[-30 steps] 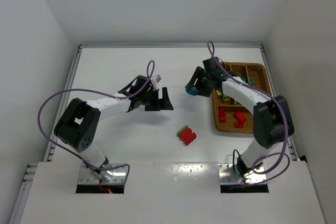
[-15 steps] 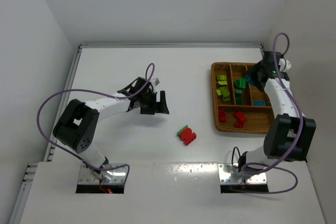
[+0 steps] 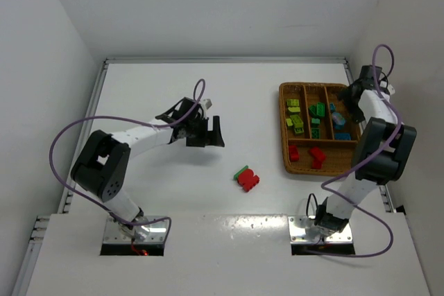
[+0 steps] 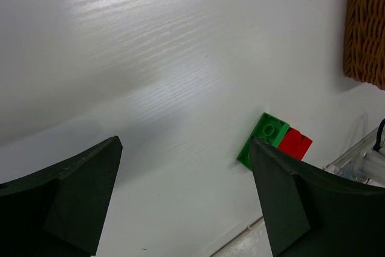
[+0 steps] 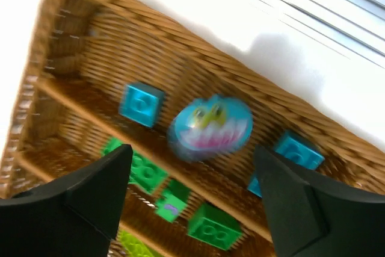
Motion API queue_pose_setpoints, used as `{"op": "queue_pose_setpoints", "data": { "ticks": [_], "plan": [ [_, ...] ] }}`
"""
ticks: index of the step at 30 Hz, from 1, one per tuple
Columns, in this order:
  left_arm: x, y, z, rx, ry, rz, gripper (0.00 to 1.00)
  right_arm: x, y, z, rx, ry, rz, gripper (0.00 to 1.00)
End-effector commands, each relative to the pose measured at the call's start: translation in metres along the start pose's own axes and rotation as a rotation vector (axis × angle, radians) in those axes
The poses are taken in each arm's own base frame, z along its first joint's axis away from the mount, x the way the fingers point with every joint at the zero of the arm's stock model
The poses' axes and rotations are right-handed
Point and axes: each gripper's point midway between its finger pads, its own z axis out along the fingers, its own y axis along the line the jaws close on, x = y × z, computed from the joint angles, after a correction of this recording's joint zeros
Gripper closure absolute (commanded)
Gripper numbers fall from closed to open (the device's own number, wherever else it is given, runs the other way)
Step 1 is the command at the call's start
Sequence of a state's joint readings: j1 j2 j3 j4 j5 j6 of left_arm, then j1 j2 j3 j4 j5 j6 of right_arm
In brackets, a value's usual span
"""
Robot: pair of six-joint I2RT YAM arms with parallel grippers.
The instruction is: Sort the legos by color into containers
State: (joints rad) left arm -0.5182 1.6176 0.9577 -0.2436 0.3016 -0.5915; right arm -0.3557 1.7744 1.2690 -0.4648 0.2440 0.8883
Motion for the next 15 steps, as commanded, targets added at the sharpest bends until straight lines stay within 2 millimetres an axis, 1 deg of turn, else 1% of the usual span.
{"op": "queue_pose_setpoints", "data": {
  "ticks": [1,2,3,4,5,6,7,8,9,10,11,12,13,14,15],
  "plan": [
    [-0.015,-0.009,-0.002,0.011,-0.028,0.024,0.07,-0.027,0.032,-0.021,-0.088,-0.061,-0.007,0.16],
    [-0.013,-0.006,-0.003,-0.001,-0.023,0.020,0.07,-0.030,0.034,-0.026,-0.098,-0.072,-0.004,0.16],
    [-0.015,-0.008,-0.005,0.003,-0.031,0.023,0.07,-0.028,0.033,-0.030,-0.113,-0.071,-0.012,0.17],
    [-0.014,-0.005,-0.005,-0.015,-0.030,0.020,0.07,-0.032,0.038,-0.047,-0.143,-0.094,-0.012,0.17],
    [-0.021,-0.006,-0.008,-0.021,-0.054,0.034,0.07,-0.032,0.035,-0.051,-0.144,-0.109,-0.018,0.20],
    [-0.021,-0.004,-0.012,-0.038,-0.059,0.033,0.07,-0.031,0.035,-0.059,-0.166,-0.106,-0.029,0.25],
    [-0.020,0.005,-0.012,-0.085,-0.063,0.027,0.07,-0.027,0.043,-0.069,-0.215,-0.105,-0.047,0.32],
    [-0.022,0.007,-0.016,-0.110,-0.077,0.013,0.07,-0.027,0.050,-0.089,-0.276,-0.119,-0.062,0.36],
    [-0.024,0.015,-0.021,-0.146,-0.086,-0.018,0.07,0.001,0.066,-0.100,-0.358,-0.075,-0.143,0.44],
    [-0.025,0.023,-0.023,-0.176,-0.092,-0.030,0.07,0.018,0.077,-0.112,-0.414,-0.057,-0.201,0.46],
    [-0.028,0.029,-0.026,-0.214,-0.112,-0.050,0.07,0.045,0.082,-0.120,-0.452,-0.019,-0.277,0.46],
    [-0.032,0.042,-0.030,-0.249,-0.125,-0.087,0.07,0.090,0.104,-0.148,-0.560,0.021,-0.435,0.46],
    [-0.033,0.047,-0.036,-0.265,-0.138,-0.109,0.07,0.119,0.110,-0.159,-0.608,0.055,-0.517,0.44],
    [-0.036,0.051,-0.041,-0.281,-0.153,-0.132,0.07,0.160,0.106,-0.166,-0.659,0.144,-0.625,0.39],
    [-0.036,0.061,-0.045,-0.301,-0.163,-0.151,0.07,0.208,0.098,-0.182,-0.680,0.216,-0.780,0.35]
  ]
}}
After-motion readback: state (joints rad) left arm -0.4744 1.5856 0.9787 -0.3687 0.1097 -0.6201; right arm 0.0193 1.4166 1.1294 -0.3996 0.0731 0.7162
